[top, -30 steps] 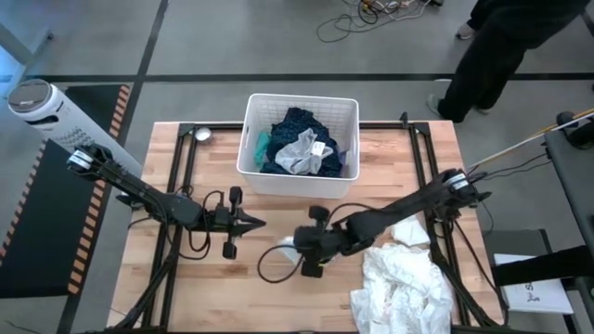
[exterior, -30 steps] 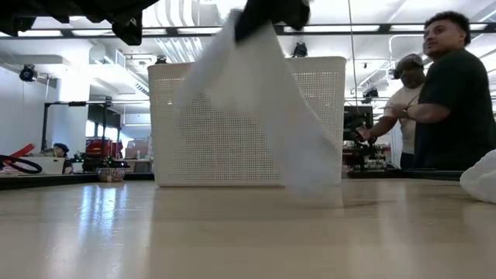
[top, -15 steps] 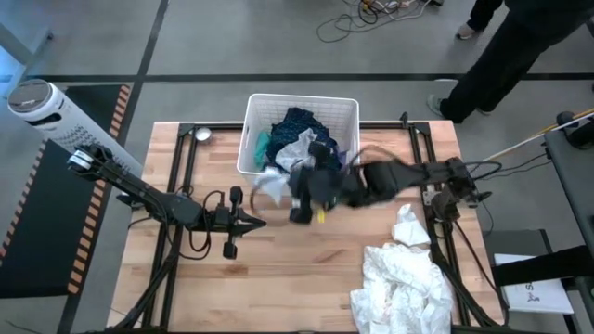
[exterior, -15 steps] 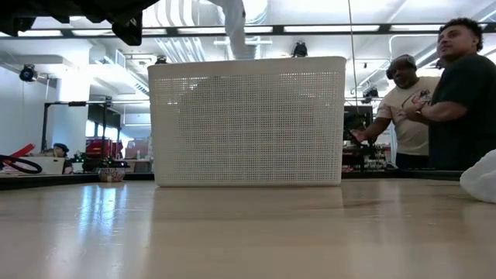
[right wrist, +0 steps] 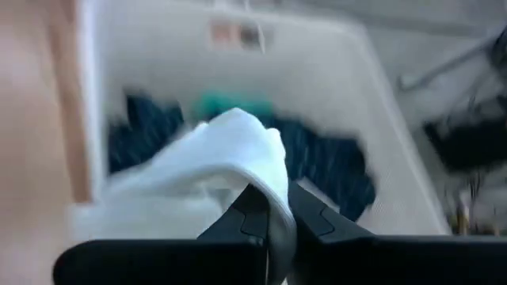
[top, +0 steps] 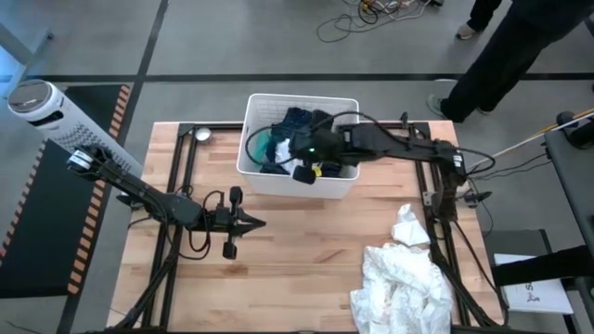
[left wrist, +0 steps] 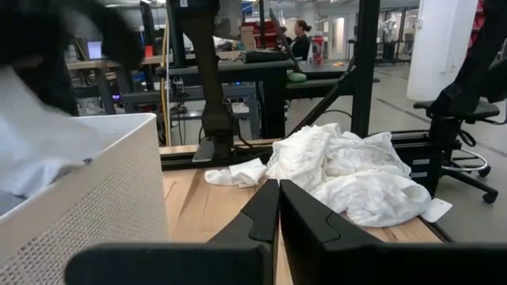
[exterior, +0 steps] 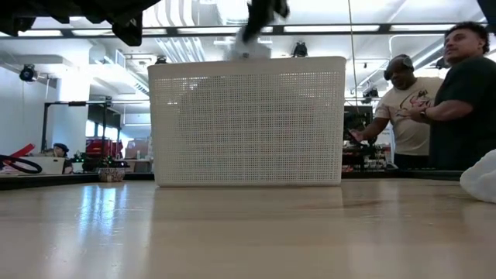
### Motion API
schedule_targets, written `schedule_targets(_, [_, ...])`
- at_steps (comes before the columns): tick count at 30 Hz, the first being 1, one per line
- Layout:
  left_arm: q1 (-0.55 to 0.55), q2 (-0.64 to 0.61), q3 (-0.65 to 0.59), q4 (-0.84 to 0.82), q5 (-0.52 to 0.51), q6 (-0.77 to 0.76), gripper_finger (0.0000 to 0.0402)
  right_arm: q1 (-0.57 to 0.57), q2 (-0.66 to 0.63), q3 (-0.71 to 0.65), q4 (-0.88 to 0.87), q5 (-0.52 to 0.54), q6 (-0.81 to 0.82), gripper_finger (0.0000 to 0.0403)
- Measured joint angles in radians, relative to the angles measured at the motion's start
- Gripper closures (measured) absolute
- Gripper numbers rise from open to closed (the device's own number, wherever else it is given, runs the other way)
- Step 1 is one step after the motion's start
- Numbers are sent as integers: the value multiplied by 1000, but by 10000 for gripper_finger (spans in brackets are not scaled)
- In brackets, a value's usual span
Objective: Sort clothes
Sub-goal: Put the white sock into the laundry organizer
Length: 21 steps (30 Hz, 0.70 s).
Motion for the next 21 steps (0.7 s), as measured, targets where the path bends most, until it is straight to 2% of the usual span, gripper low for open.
schedule_targets(4, [0, 0, 0, 0, 0, 0, 402, -71, -3, -157, -1, -50, 25, 403])
schedule_targets(9, [0, 0, 0, -5, 1, 0, 402, -179, -16, -312, 77, -231, 77, 403])
schedule_targets(11, [0, 0, 0, -6, 1, 0, 402, -222, -16, -348, 103, -338, 111, 403])
schedule_targets(14, [0, 0, 0, -7, 1, 0, 402, -270, -14, -375, 137, -419, 133, 403])
schedule_targets(21, [0, 0, 0, -6, 0, 0, 402, -343, -10, -385, 154, -501, 204, 403])
